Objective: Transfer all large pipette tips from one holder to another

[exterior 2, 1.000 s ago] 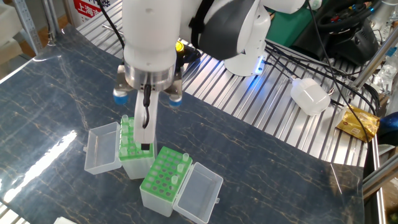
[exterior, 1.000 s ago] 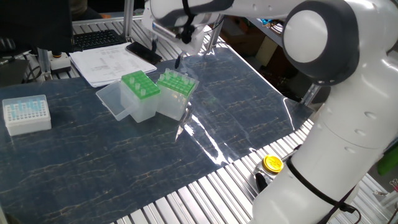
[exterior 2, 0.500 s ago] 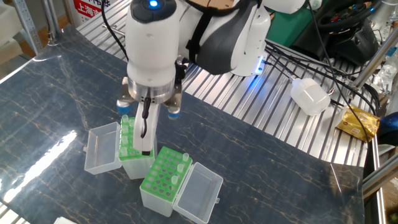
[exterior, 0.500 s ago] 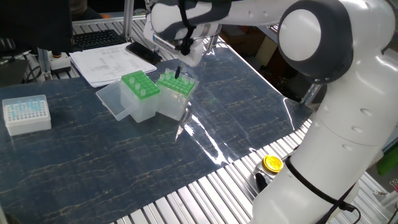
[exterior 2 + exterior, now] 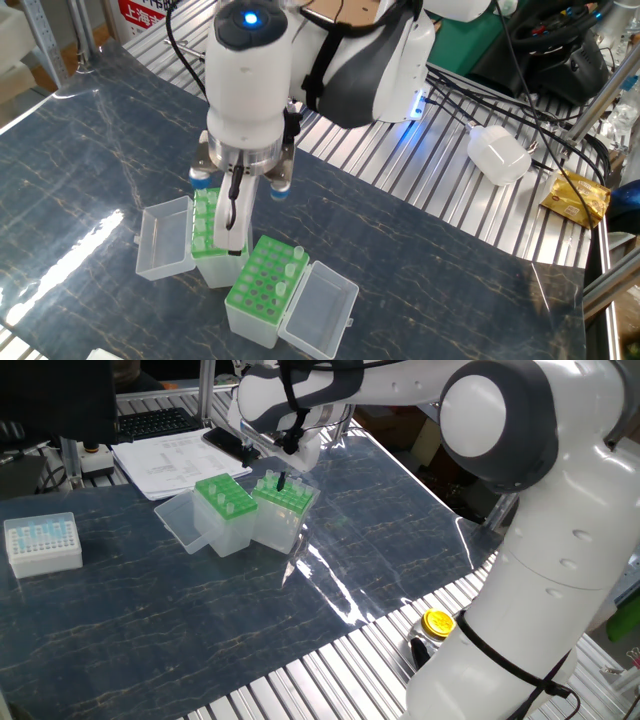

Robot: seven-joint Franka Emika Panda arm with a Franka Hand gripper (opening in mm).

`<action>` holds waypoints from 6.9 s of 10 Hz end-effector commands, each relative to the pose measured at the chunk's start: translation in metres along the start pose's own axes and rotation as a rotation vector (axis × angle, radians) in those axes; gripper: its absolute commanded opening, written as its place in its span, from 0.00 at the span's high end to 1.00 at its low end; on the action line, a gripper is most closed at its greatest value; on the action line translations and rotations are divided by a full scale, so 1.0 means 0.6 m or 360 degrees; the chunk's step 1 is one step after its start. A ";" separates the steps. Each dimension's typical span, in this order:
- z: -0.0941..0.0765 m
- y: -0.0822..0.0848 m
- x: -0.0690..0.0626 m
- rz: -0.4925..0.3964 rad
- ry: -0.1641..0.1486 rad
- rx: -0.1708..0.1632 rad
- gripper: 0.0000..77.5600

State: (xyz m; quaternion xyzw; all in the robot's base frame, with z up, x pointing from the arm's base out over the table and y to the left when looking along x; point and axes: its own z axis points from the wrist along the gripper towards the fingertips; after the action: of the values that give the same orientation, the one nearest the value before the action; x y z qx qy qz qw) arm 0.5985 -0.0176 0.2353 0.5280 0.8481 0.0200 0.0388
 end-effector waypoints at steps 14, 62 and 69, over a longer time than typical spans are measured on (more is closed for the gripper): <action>0.042 0.015 -0.010 0.0005 0.0002 -0.0008 0.00; -0.140 0.028 -0.008 -0.0028 -0.0081 -0.0148 0.99; -0.181 0.035 -0.019 -0.0056 -0.0063 -0.0155 0.99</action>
State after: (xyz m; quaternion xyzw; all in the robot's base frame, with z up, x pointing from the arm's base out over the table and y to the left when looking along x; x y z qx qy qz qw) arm 0.6114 -0.0166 0.3382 0.5114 0.8542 0.0480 0.0808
